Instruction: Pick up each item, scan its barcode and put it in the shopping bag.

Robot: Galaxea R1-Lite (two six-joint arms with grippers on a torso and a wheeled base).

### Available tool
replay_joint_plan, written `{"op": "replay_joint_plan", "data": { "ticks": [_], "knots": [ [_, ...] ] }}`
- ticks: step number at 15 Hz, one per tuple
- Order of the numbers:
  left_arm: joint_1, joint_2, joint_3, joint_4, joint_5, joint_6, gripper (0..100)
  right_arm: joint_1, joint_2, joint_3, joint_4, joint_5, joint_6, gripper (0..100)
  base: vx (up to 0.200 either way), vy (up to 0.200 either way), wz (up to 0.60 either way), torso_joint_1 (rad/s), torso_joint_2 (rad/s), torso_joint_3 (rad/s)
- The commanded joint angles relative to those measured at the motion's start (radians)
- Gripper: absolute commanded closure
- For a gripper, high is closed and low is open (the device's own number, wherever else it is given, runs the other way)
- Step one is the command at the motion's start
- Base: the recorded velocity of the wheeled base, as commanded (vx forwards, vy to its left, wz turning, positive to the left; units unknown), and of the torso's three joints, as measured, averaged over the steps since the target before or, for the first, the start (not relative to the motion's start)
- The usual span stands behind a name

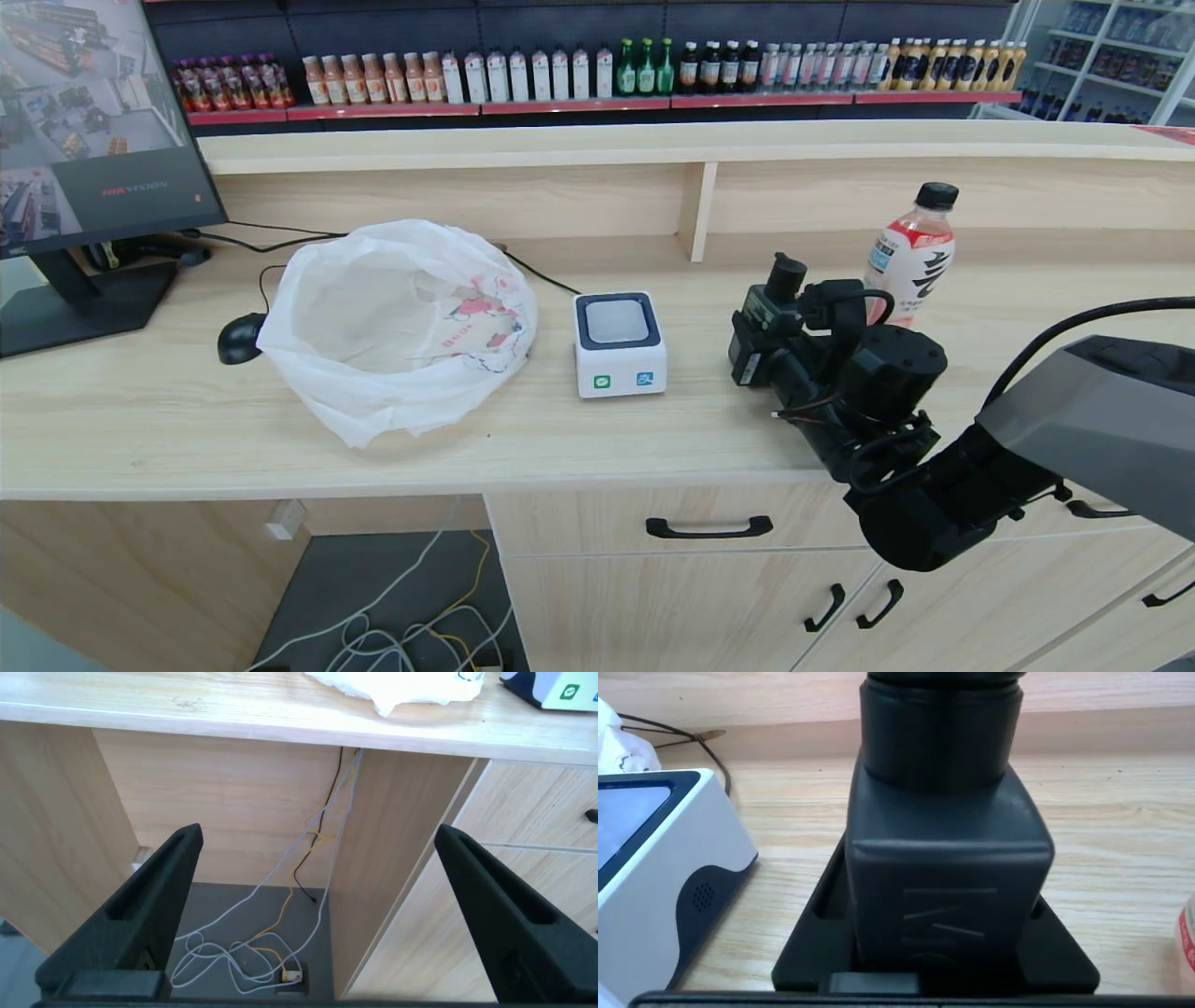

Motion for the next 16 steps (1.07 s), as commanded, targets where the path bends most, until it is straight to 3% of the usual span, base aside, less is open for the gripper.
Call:
{"op": "replay_joint_plan", "data": {
  "ticks": [1, 11, 16],
  "knots": [
    [0.0, 0.0, 0.0, 0.0, 0.0, 0.0, 0, 0.001, -0.012, 0.001, 0.001, 0.0, 0.0, 100, 0.0, 0.0, 0.0, 0.0, 0.0, 0.0],
    [0.0, 0.0, 0.0, 0.0, 0.0, 0.0, 0, 0.02, -0.101, 0.064, -0.005, 0.003, 0.0, 100, 0.0, 0.0, 0.0, 0.0, 0.0, 0.0],
    [0.0, 0.0, 0.0, 0.0, 0.0, 0.0, 0, 0.049, -0.223, 0.171, -0.011, 0.005, 0.001, 100, 0.0, 0.0, 0.0, 0.0, 0.0, 0.0]
  ]
}}
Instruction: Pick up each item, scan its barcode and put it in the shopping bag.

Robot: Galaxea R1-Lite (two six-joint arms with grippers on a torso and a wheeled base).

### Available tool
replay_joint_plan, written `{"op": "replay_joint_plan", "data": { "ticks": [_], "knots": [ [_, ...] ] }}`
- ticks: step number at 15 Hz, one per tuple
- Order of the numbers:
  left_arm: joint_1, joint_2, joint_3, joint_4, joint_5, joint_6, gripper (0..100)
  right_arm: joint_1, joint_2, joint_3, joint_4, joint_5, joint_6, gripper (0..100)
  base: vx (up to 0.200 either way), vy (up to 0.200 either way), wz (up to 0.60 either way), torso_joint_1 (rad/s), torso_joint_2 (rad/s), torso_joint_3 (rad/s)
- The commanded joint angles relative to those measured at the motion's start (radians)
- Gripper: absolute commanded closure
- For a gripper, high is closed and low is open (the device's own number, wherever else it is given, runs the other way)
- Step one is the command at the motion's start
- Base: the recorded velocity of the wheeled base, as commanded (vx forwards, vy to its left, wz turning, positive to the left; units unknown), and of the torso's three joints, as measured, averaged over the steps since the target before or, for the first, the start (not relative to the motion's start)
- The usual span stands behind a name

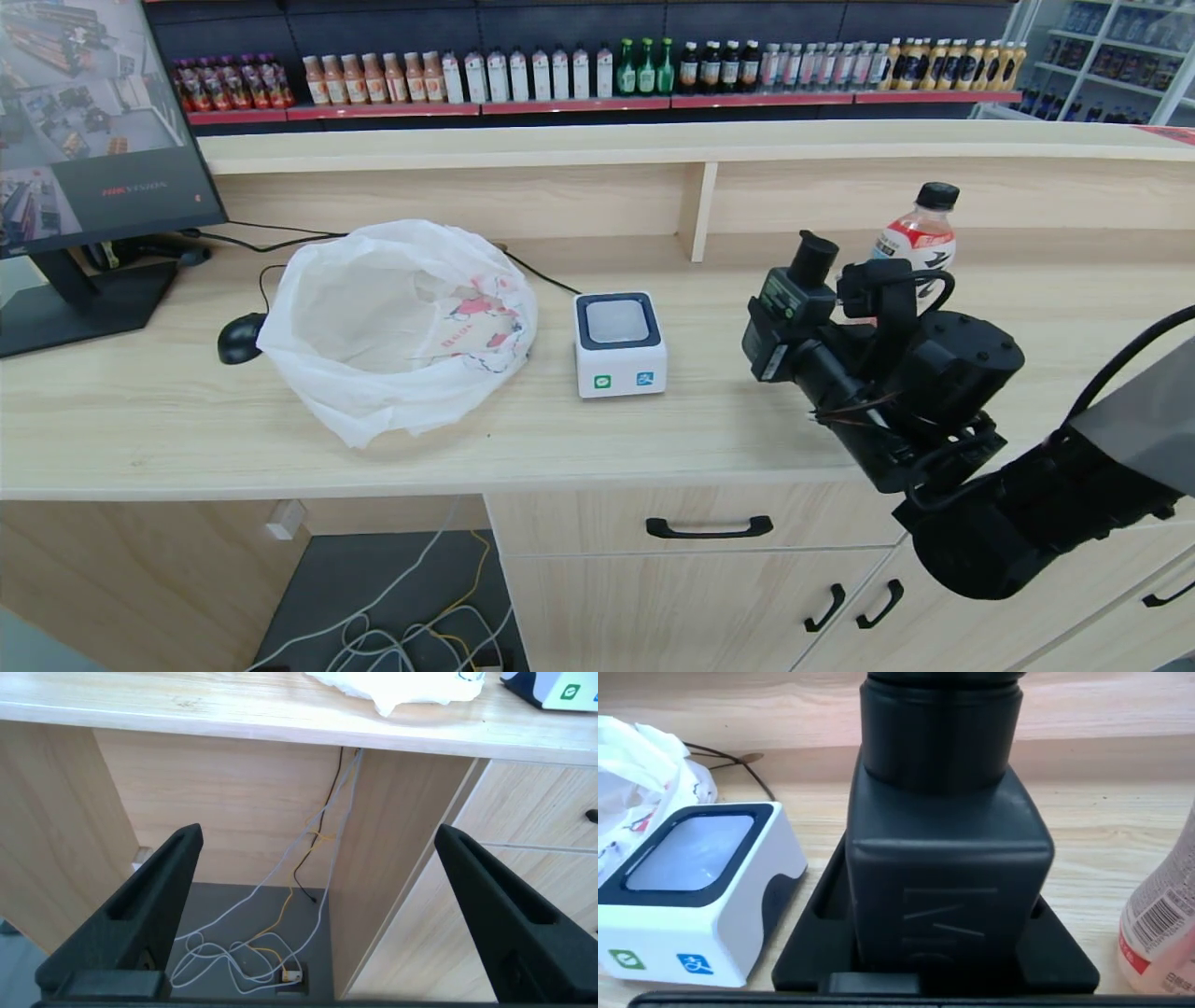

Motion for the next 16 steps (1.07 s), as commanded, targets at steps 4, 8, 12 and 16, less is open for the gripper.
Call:
{"op": "replay_joint_plan", "data": {
  "ticks": [4, 8, 12, 16],
  "knots": [
    [0.0, 0.0, 0.0, 0.0, 0.0, 0.0, 0, 0.018, -0.136, 0.111, -0.012, 0.002, 0.001, 100, 0.0, 0.0, 0.0, 0.0, 0.0, 0.0],
    [0.0, 0.0, 0.0, 0.0, 0.0, 0.0, 0, 0.018, -0.223, 0.209, -0.016, 0.002, 0.009, 100, 0.0, 0.0, 0.0, 0.0, 0.0, 0.0],
    [0.0, 0.0, 0.0, 0.0, 0.0, 0.0, 0, 0.018, -0.315, 0.306, -0.024, 0.004, 0.009, 100, 0.0, 0.0, 0.0, 0.0, 0.0, 0.0],
    [0.0, 0.0, 0.0, 0.0, 0.0, 0.0, 0, 0.018, -0.404, 0.39, -0.03, 0.004, 0.01, 100, 0.0, 0.0, 0.0, 0.0, 0.0, 0.0]
  ]
}}
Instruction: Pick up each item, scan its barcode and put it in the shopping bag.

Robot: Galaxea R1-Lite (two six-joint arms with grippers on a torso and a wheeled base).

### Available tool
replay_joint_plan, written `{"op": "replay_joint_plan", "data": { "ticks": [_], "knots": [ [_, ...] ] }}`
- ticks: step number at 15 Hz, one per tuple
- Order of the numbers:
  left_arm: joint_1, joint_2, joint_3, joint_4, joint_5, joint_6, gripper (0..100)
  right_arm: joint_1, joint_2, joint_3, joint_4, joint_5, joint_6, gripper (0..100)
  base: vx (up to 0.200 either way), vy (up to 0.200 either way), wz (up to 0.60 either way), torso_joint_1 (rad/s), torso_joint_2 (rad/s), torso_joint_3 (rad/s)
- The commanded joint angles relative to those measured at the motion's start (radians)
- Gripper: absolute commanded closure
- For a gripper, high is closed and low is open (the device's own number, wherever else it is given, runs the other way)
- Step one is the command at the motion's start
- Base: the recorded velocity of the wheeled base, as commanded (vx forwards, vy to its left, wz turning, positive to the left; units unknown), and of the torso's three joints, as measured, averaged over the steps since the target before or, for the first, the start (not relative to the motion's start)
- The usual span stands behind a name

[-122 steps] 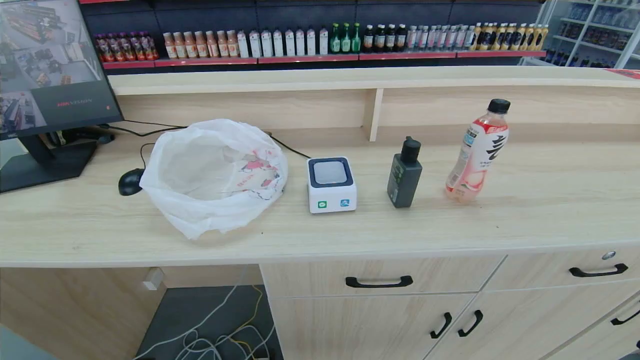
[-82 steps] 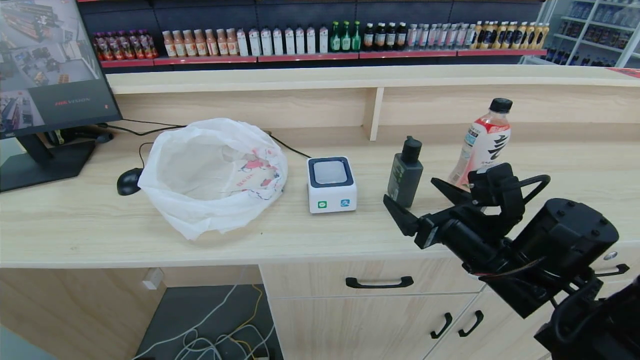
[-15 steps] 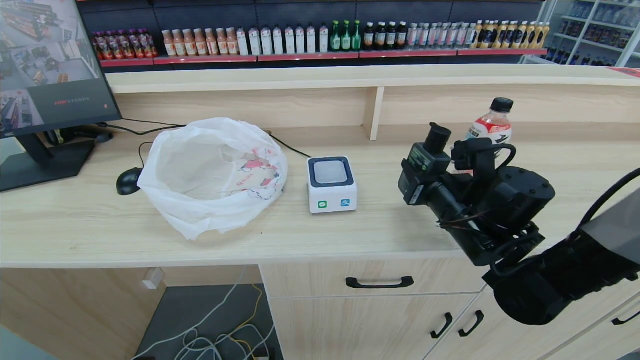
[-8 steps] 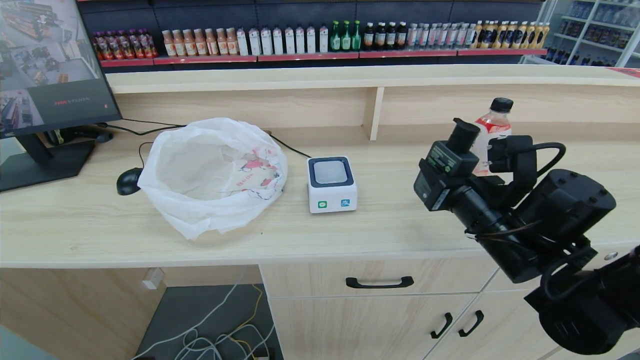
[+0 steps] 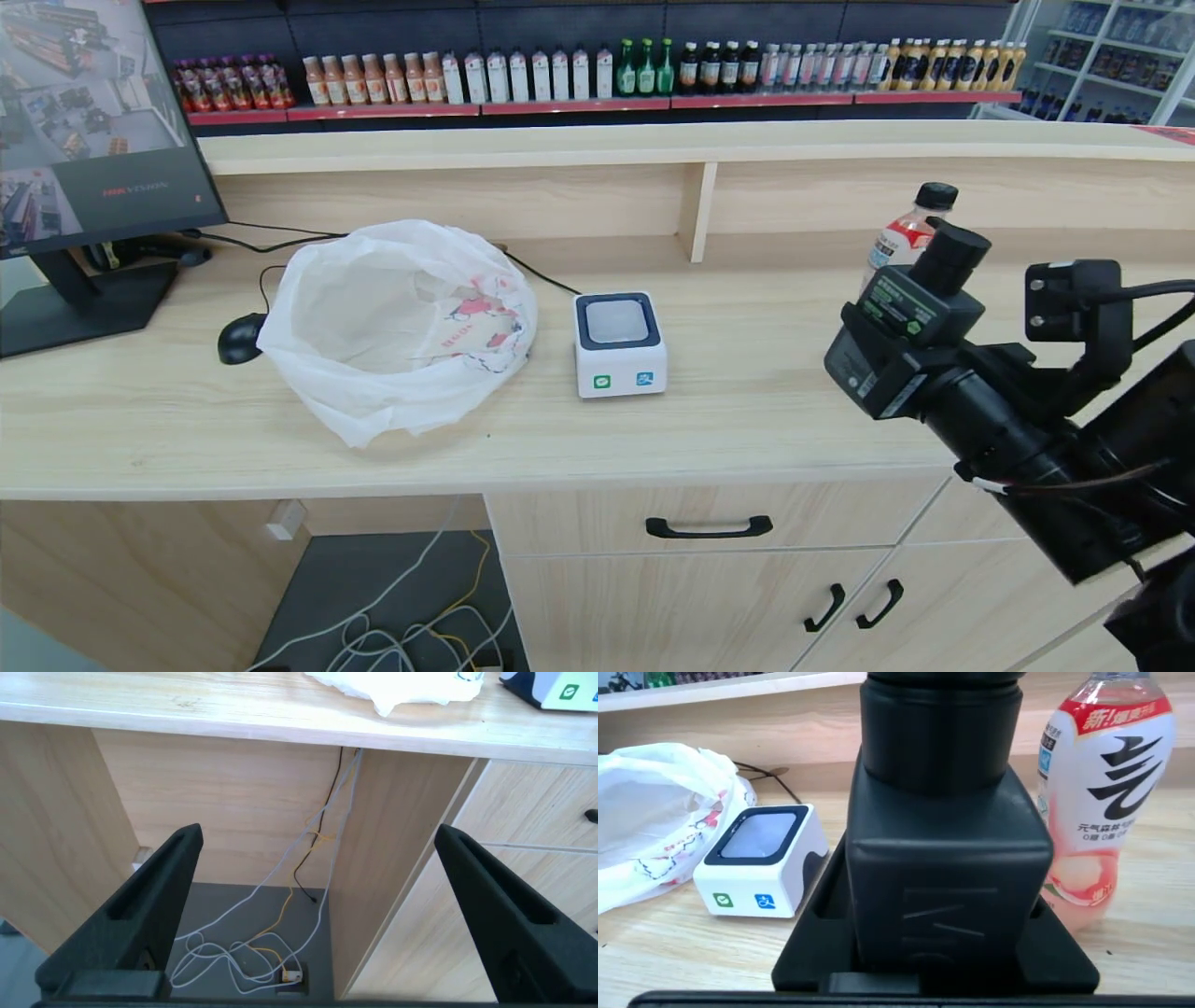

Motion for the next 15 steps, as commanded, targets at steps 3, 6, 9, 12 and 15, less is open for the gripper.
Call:
{"op": "replay_joint_plan", "data": {
  "ticks": [3, 6, 9, 12, 15],
  "knots": [
    [0.0, 0.0, 0.0, 0.0, 0.001, 0.0, 0, 0.0, -0.113, 0.106, -0.013, 0.014, 0.006, 100, 0.0, 0.0, 0.0, 0.0, 0.0, 0.0],
    [0.0, 0.0, 0.0, 0.0, 0.001, 0.0, 0, 0.014, -0.144, 0.134, -0.016, 0.058, -0.006, 100, 0.0, 0.0, 0.0, 0.0, 0.0, 0.0],
    [0.0, 0.0, 0.0, 0.0, 0.001, 0.0, 0, 0.085, -0.133, 0.14, -0.017, 0.089, -0.015, 100, 0.0, 0.0, 0.0, 0.0, 0.0, 0.0],
    [0.0, 0.0, 0.0, 0.0, 0.001, 0.0, 0, 0.163, -0.107, 0.149, -0.019, 0.092, 0.003, 100, 0.0, 0.0, 0.0, 0.0, 0.0, 0.0],
    [0.0, 0.0, 0.0, 0.0, 0.001, 0.0, 0, 0.25, -0.099, 0.15, -0.037, 0.152, 0.101, 100, 0.0, 0.0, 0.0, 0.0, 0.0, 0.0]
  ]
}}
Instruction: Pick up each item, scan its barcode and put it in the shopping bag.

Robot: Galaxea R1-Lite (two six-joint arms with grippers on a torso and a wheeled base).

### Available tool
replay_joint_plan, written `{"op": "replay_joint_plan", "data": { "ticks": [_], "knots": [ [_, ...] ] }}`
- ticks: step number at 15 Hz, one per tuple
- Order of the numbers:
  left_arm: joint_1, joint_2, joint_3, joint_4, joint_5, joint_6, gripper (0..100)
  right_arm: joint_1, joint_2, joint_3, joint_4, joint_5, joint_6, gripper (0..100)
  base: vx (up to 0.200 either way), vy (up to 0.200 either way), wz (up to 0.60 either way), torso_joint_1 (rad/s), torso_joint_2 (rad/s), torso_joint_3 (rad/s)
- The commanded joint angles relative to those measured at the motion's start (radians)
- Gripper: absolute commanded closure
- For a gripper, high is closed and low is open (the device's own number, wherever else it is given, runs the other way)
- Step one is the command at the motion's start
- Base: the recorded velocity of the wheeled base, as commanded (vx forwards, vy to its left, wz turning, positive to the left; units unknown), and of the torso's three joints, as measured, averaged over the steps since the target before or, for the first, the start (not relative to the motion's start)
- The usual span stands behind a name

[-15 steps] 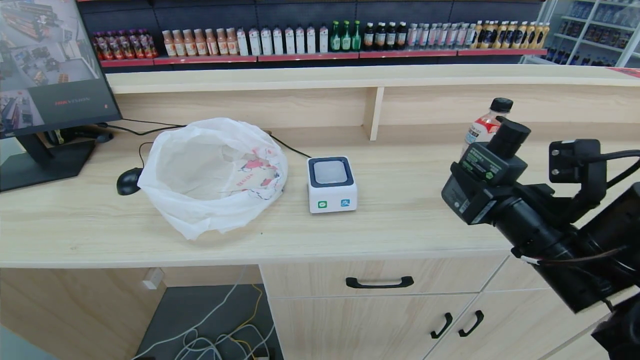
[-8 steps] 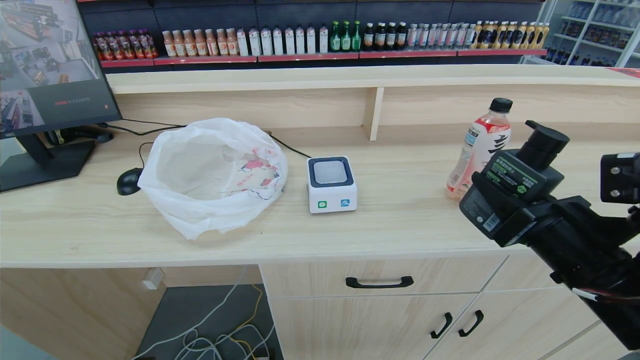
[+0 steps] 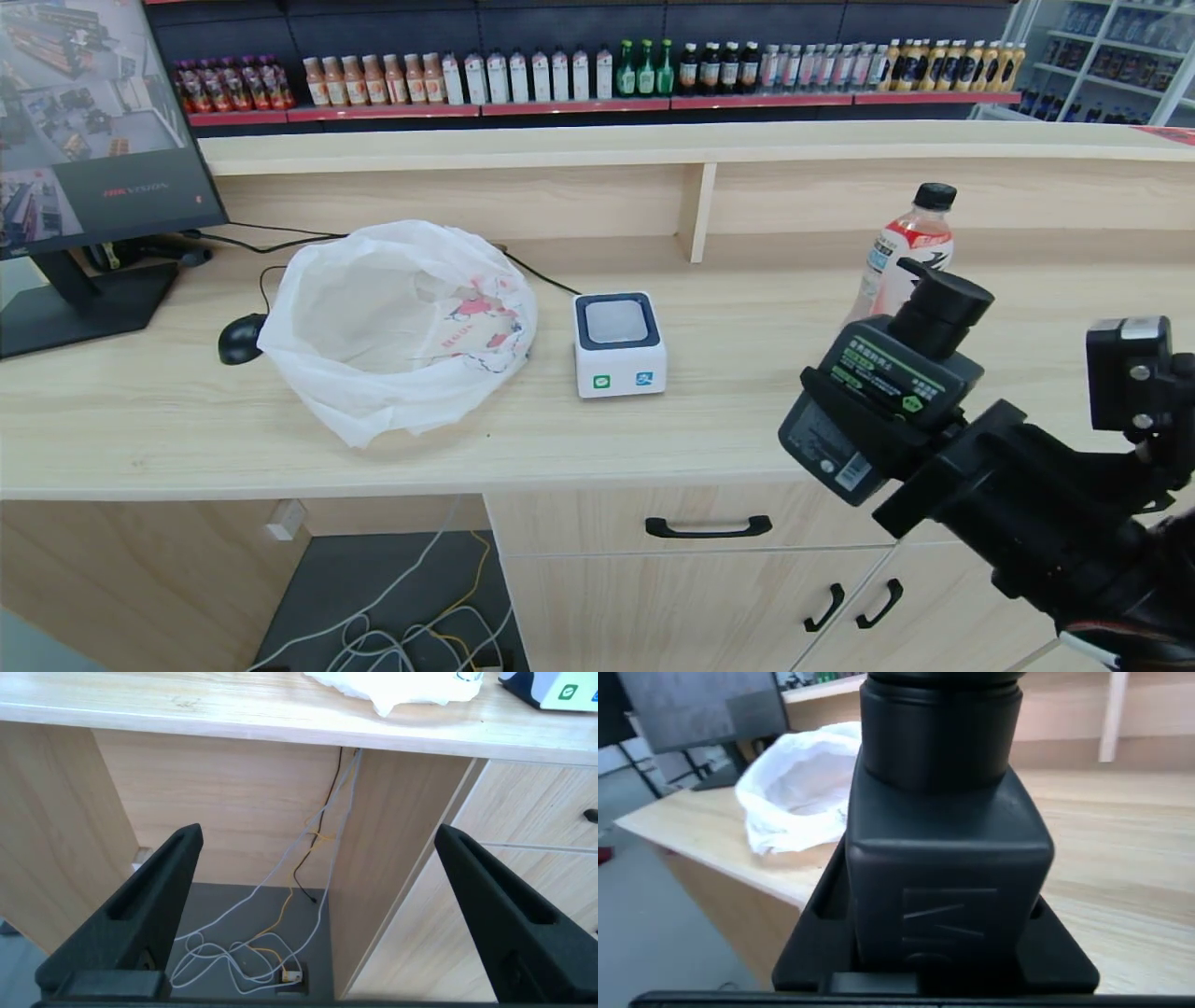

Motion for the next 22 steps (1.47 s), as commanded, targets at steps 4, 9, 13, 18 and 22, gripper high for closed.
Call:
{"op": "replay_joint_plan", "data": {
  "ticks": [4, 9, 13, 18, 22],
  "knots": [
    [0.0, 0.0, 0.0, 0.0, 0.0, 0.0, 0, 0.104, 0.01, -0.018, -0.013, 0.056, 0.182, 100, 0.0, 0.0, 0.0, 0.0, 0.0, 0.0],
    [0.0, 0.0, 0.0, 0.0, 0.0, 0.0, 0, 0.104, 0.013, -0.052, -0.013, 0.157, 0.393, 100, 0.0, 0.0, 0.0, 0.0, 0.0, 0.0],
    [0.0, 0.0, 0.0, 0.0, 0.0, 0.001, 0, 0.106, 0.029, -0.119, -0.016, 0.188, 0.531, 100, 0.0, 0.0, 0.0, 0.0, 0.0, 0.0],
    [0.0, 0.0, 0.0, 0.0, 0.0, 0.0, 0, 0.133, 0.035, -0.176, -0.03, 0.22, 0.655, 100, 0.0, 0.0, 0.0, 0.0, 0.0, 0.0],
    [0.0, 0.0, 0.0, 0.0, 0.0, 0.0, 0, 0.135, 0.033, -0.182, -0.03, 0.221, 0.689, 100, 0.0, 0.0, 0.0, 0.0, 0.0, 0.0]
  ]
}}
